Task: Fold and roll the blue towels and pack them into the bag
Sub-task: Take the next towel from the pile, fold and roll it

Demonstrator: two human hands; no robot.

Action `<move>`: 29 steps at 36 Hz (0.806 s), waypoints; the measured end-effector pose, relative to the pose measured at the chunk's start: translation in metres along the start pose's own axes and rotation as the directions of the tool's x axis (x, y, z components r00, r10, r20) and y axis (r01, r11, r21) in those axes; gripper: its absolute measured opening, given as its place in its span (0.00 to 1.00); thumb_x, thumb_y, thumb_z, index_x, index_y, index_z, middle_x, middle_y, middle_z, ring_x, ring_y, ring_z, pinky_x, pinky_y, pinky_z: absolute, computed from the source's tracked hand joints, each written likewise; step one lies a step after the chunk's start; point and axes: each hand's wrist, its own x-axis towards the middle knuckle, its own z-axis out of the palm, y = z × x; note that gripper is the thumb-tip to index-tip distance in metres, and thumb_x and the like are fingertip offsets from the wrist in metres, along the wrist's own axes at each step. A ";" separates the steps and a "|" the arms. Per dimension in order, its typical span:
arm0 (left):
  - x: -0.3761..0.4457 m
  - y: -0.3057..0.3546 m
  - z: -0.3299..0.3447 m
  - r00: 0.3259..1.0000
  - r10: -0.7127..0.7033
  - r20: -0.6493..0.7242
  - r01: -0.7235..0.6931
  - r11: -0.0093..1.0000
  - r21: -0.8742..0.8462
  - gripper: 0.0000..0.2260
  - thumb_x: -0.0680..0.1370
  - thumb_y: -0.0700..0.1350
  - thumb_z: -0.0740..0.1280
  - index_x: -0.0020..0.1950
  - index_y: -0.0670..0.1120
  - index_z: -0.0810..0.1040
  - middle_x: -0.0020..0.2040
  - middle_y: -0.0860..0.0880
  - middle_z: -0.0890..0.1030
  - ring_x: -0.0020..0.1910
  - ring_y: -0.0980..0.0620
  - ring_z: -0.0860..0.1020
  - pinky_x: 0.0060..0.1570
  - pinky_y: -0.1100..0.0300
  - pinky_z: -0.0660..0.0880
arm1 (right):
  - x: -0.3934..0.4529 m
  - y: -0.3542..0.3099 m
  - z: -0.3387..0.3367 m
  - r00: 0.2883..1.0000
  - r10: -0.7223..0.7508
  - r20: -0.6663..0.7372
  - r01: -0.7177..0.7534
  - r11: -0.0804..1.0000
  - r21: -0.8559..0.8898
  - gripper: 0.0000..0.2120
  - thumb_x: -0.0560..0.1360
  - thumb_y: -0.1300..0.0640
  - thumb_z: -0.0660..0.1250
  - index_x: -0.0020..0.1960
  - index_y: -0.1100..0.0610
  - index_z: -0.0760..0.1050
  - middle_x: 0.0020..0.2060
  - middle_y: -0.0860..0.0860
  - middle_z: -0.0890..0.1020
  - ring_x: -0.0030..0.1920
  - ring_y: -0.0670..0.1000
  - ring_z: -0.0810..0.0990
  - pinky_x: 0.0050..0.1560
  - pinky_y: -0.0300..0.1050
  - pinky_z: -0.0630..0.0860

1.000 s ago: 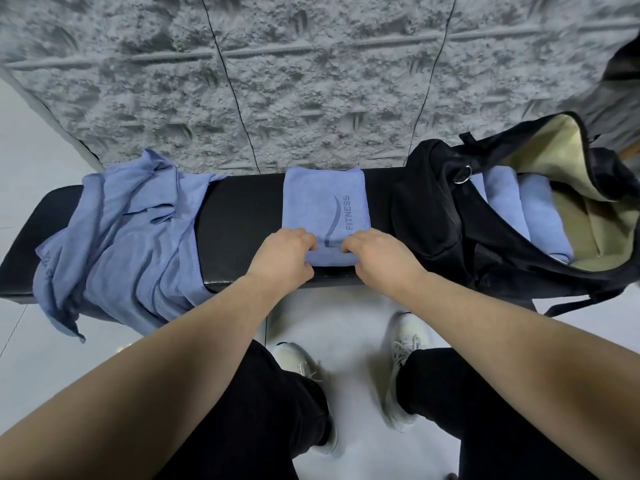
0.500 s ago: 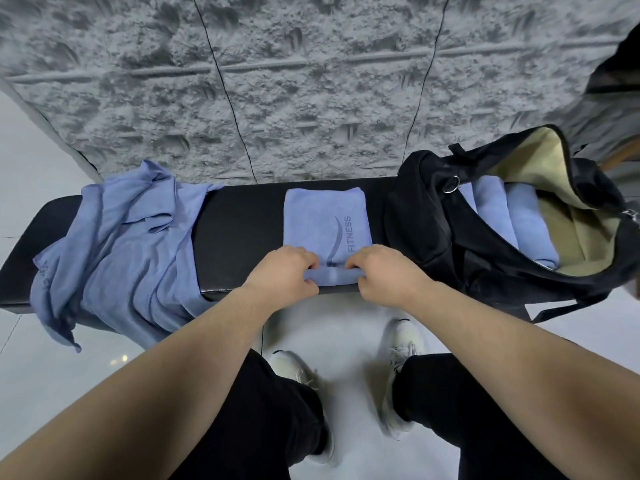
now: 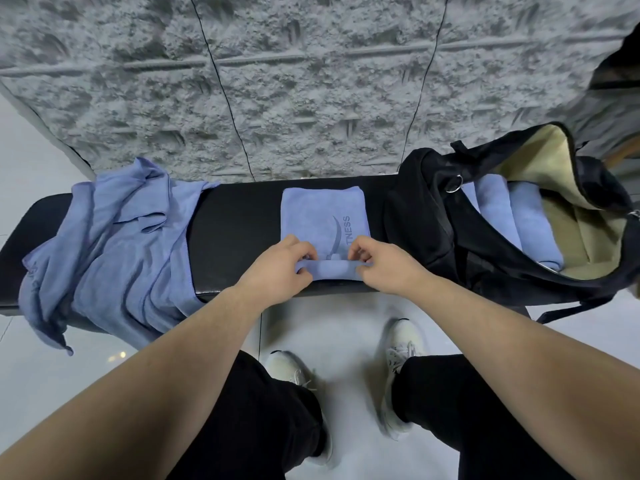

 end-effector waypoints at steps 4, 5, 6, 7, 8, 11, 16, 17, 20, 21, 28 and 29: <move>0.002 -0.004 0.001 1.000 -0.002 -0.012 0.002 0.999 -0.032 0.09 0.76 0.39 0.63 0.54 0.49 0.76 0.45 0.55 0.70 0.42 0.54 0.72 0.39 0.65 0.67 | 0.005 0.005 0.001 0.999 -0.001 -0.043 0.001 1.000 0.013 0.08 0.74 0.61 0.64 0.48 0.49 0.76 0.47 0.46 0.80 0.48 0.50 0.78 0.54 0.47 0.77; 0.002 -0.005 0.001 1.000 0.003 -0.017 -0.004 0.999 -0.036 0.10 0.76 0.39 0.63 0.55 0.49 0.76 0.46 0.55 0.71 0.43 0.53 0.72 0.40 0.64 0.67 | 0.006 0.006 0.003 0.998 -0.009 -0.059 0.009 1.000 0.005 0.08 0.75 0.60 0.65 0.48 0.49 0.77 0.48 0.45 0.80 0.50 0.49 0.78 0.56 0.46 0.76; 0.002 -0.006 0.002 1.000 0.007 -0.021 -0.008 0.999 -0.040 0.10 0.77 0.38 0.63 0.55 0.49 0.76 0.47 0.53 0.72 0.44 0.52 0.72 0.41 0.62 0.67 | 0.008 0.008 0.005 0.996 -0.026 -0.083 0.024 1.000 -0.018 0.07 0.75 0.60 0.65 0.49 0.49 0.79 0.49 0.46 0.79 0.52 0.49 0.77 0.57 0.45 0.74; 0.002 -0.006 0.002 1.000 0.011 -0.026 -0.012 0.999 -0.042 0.10 0.77 0.38 0.63 0.56 0.49 0.76 0.48 0.53 0.73 0.46 0.51 0.73 0.44 0.61 0.68 | 0.009 0.010 0.006 0.992 -0.051 -0.111 0.045 0.997 -0.063 0.07 0.76 0.59 0.66 0.50 0.49 0.80 0.50 0.46 0.77 0.55 0.50 0.75 0.59 0.43 0.72; 0.002 -0.006 0.003 0.999 0.015 -0.032 -0.016 0.999 -0.031 0.10 0.77 0.38 0.62 0.56 0.49 0.76 0.50 0.52 0.74 0.49 0.50 0.72 0.46 0.59 0.69 | 0.010 0.012 0.007 0.987 -0.080 -0.138 0.064 0.991 -0.118 0.07 0.76 0.58 0.67 0.51 0.50 0.82 0.50 0.47 0.76 0.55 0.50 0.73 0.60 0.41 0.69; 0.003 -0.006 0.005 0.995 0.035 -0.095 -0.026 0.995 0.096 0.11 0.77 0.39 0.62 0.56 0.51 0.76 0.53 0.54 0.76 0.54 0.50 0.70 0.53 0.57 0.65 | 0.007 0.011 0.007 0.974 -0.143 -0.174 0.099 0.966 -0.238 0.09 0.78 0.57 0.66 0.55 0.50 0.82 0.50 0.46 0.75 0.54 0.52 0.69 0.60 0.43 0.67; 0.005 -0.003 0.006 0.978 0.070 -0.198 -0.026 0.976 0.215 0.11 0.77 0.39 0.63 0.55 0.52 0.80 0.53 0.55 0.77 0.51 0.52 0.70 0.48 0.60 0.59 | 0.003 0.002 0.008 0.958 -0.229 -0.175 0.159 0.927 -0.341 0.13 0.79 0.60 0.62 0.60 0.50 0.78 0.54 0.48 0.76 0.54 0.53 0.70 0.55 0.45 0.65; 0.006 -0.003 0.006 0.978 0.058 -0.200 -0.020 0.982 0.187 0.11 0.77 0.39 0.63 0.55 0.50 0.81 0.54 0.54 0.77 0.49 0.52 0.70 0.47 0.60 0.63 | 0.003 0.000 0.009 0.953 -0.253 -0.169 0.179 0.915 -0.360 0.13 0.78 0.61 0.61 0.59 0.51 0.78 0.54 0.48 0.77 0.54 0.53 0.70 0.55 0.46 0.65; 0.005 -0.001 0.004 0.981 0.024 -0.193 0.004 0.989 0.147 0.13 0.78 0.38 0.63 0.56 0.48 0.83 0.54 0.52 0.80 0.49 0.51 0.73 0.48 0.58 0.72 | 0.004 0.000 0.011 0.944 -0.308 -0.119 0.233 0.878 -0.419 0.16 0.77 0.66 0.60 0.61 0.55 0.78 0.56 0.50 0.78 0.54 0.54 0.73 0.57 0.46 0.68; 0.005 -0.001 0.004 0.981 0.013 -0.194 0.016 0.989 0.148 0.12 0.78 0.38 0.63 0.55 0.48 0.83 0.54 0.52 0.80 0.51 0.50 0.75 0.50 0.56 0.73 | 0.005 0.000 0.011 0.940 -0.325 -0.106 0.249 0.863 -0.439 0.17 0.76 0.67 0.61 0.61 0.56 0.78 0.55 0.52 0.79 0.53 0.55 0.74 0.57 0.47 0.69; 0.003 0.001 -0.002 0.978 -0.018 -0.206 0.057 0.982 0.182 0.12 0.78 0.40 0.62 0.54 0.49 0.84 0.54 0.52 0.82 0.52 0.48 0.79 0.52 0.54 0.74 | -0.001 0.003 0.014 0.909 -0.408 -0.078 0.316 0.800 -0.510 0.14 0.73 0.60 0.64 0.57 0.60 0.80 0.48 0.54 0.79 0.48 0.57 0.76 0.51 0.51 0.74; 0.002 0.002 -0.001 0.978 -0.015 -0.206 0.056 0.980 0.193 0.12 0.78 0.40 0.62 0.53 0.49 0.84 0.54 0.52 0.82 0.51 0.47 0.79 0.51 0.54 0.75 | 0.000 0.004 0.012 0.913 -0.404 -0.058 0.317 0.792 -0.522 0.16 0.74 0.59 0.65 0.61 0.59 0.79 0.51 0.53 0.79 0.50 0.57 0.76 0.54 0.50 0.73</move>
